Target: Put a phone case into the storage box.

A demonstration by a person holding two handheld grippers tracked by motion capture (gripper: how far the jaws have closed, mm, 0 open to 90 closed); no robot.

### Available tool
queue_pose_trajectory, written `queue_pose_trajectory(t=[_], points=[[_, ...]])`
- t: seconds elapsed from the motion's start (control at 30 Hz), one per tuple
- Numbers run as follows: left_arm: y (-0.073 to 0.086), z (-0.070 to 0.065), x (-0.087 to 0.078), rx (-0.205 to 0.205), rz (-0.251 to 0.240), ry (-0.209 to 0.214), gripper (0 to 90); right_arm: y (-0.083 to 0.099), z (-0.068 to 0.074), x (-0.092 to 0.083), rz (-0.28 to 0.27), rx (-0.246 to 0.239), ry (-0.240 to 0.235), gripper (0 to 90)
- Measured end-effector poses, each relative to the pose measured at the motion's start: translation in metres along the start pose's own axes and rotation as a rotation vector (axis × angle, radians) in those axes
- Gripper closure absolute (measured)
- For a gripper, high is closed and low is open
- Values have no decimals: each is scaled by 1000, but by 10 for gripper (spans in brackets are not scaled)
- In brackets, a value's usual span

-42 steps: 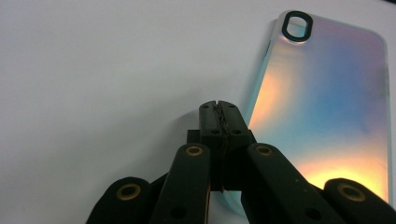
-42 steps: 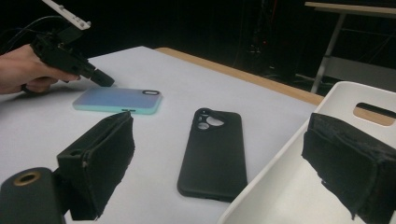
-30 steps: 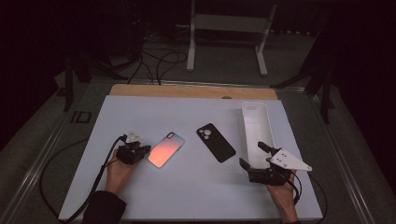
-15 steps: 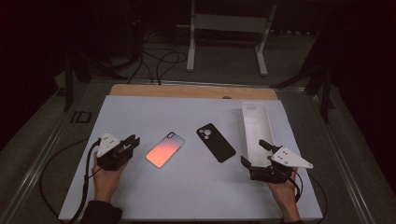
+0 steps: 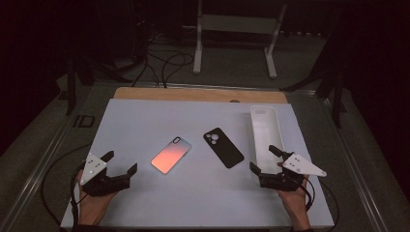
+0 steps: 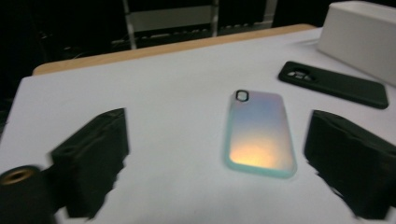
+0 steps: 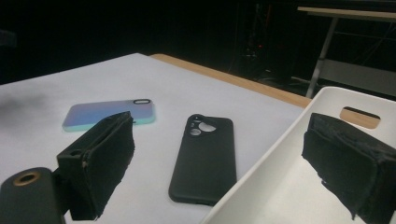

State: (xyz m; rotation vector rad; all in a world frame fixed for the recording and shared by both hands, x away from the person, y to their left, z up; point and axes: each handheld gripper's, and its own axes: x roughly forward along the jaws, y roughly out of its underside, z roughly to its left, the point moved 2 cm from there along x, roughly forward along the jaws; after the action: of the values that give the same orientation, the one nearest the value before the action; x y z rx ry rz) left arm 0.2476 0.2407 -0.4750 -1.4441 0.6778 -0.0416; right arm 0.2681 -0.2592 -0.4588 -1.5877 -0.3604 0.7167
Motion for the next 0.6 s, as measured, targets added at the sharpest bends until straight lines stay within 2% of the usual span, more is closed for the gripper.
queue_pose_trajectory(t=[0.17,0.37,0.6], points=[[1,1,-2,-5,-6,26,0,1,0,-2,-3,1,4,89],[2,1,0,5,13,28,0,5,3,0,21,-16,6,88],[2,-2,4,6,35,16,0,6,2,0,23,-9,5,88]])
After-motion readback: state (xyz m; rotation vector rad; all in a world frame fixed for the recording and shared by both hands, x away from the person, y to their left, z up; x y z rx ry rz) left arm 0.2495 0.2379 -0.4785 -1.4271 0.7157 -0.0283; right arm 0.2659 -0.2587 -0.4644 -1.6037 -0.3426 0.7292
